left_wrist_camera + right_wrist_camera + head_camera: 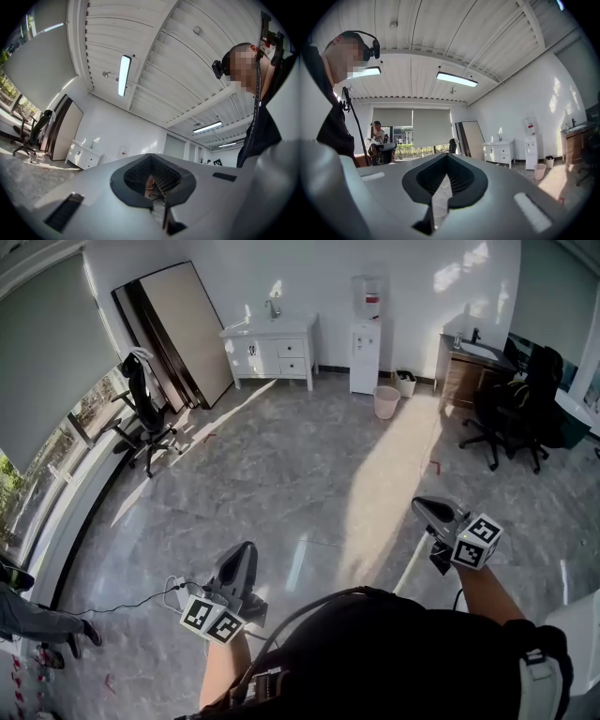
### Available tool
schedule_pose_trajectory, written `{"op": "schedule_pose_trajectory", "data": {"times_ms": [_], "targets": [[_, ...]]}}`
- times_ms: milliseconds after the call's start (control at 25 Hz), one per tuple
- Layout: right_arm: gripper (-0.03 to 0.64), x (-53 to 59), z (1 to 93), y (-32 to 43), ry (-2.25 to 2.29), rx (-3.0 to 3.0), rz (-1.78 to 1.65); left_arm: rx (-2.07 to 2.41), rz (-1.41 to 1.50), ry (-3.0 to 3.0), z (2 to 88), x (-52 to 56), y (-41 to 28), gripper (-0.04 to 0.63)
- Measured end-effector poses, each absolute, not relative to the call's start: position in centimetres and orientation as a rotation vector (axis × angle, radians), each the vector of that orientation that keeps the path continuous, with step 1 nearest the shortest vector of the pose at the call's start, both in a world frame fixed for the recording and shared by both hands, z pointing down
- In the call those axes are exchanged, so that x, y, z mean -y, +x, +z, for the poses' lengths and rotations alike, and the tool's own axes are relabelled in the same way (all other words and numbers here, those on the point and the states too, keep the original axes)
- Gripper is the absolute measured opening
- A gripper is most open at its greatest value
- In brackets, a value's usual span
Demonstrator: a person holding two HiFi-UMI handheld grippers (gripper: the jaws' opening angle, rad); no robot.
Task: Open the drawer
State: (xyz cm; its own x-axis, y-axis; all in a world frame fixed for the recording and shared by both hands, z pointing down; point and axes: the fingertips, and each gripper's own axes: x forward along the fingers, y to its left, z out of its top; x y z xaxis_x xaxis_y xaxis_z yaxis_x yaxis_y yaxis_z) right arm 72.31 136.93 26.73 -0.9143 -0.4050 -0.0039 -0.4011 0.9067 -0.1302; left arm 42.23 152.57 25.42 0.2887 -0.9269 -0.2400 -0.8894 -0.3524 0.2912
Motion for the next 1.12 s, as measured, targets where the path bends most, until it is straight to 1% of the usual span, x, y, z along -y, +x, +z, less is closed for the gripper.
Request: {"op": "schedule_pose_trajectory", "data": {"times_ms": [200, 480, 920, 1120], "targets": [[-0.004, -137.5, 26.4, 65.5, -0.636, -3.054, -0.197, 1.738, -0.537, 2.438, 25.6, -154.2, 35.9, -0.008], [-0.003, -139.7, 27.0, 62.0, -0.658, -3.059, -0.211, 1.692, -0.516, 2.445, 26.5, -155.0, 32.4, -0.008], [-0.004, -136.6, 28.2, 59.0, -0.644, -3.065, -0.26, 1.683, -0.503, 2.421, 27.2, -152.2, 30.1, -0.008], [-0.003, -132.4, 28.4, 58.9, -0.538, -3.066, -0.251, 1.76, -0.499, 2.395, 26.7, -149.5, 31.4, -0.008]]}}
